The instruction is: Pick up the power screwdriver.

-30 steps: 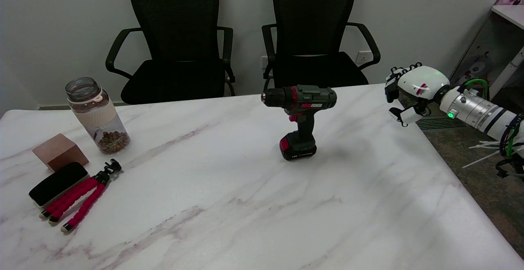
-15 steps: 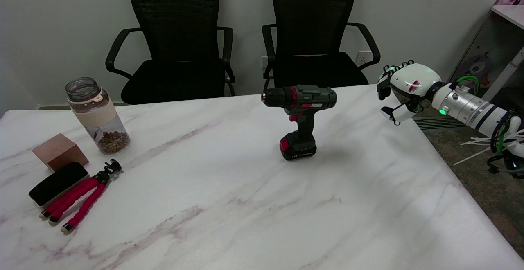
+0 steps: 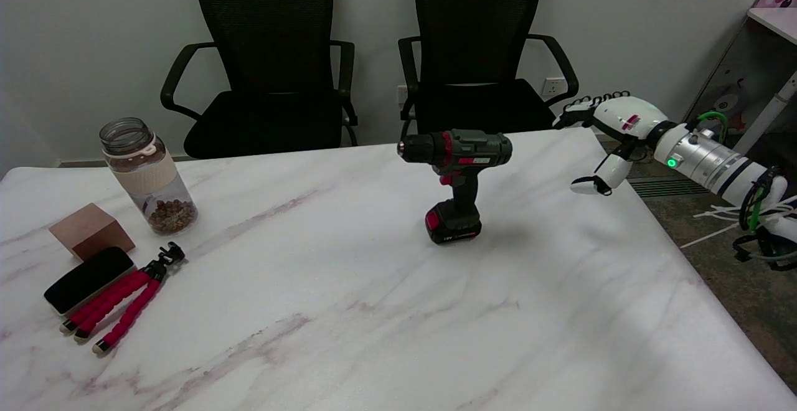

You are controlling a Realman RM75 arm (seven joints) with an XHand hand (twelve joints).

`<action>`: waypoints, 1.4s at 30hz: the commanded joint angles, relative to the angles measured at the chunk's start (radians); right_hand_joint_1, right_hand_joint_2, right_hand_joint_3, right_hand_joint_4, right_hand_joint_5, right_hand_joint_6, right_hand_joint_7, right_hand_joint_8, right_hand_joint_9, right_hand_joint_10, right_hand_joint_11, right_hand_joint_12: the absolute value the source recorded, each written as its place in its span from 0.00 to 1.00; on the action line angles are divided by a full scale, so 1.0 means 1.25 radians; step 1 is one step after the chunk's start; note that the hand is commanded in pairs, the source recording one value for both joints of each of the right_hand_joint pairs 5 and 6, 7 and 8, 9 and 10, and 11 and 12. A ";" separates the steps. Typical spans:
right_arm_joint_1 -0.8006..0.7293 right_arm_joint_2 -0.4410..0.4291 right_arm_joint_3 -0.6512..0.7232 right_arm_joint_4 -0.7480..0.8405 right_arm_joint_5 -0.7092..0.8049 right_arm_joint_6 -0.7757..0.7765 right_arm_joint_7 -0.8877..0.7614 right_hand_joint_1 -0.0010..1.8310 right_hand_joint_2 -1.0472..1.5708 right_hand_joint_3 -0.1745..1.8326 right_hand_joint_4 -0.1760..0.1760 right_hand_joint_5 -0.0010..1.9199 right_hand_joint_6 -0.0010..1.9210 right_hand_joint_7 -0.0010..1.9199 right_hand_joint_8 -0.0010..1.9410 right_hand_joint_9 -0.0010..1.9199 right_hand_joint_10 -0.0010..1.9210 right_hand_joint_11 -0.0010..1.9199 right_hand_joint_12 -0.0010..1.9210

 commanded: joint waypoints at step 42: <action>-0.062 -0.124 -0.081 -0.009 0.239 0.006 0.372 0.47 0.28 0.56 0.92 0.22 0.22 0.22 0.22 0.24 0.24 0.32 0.32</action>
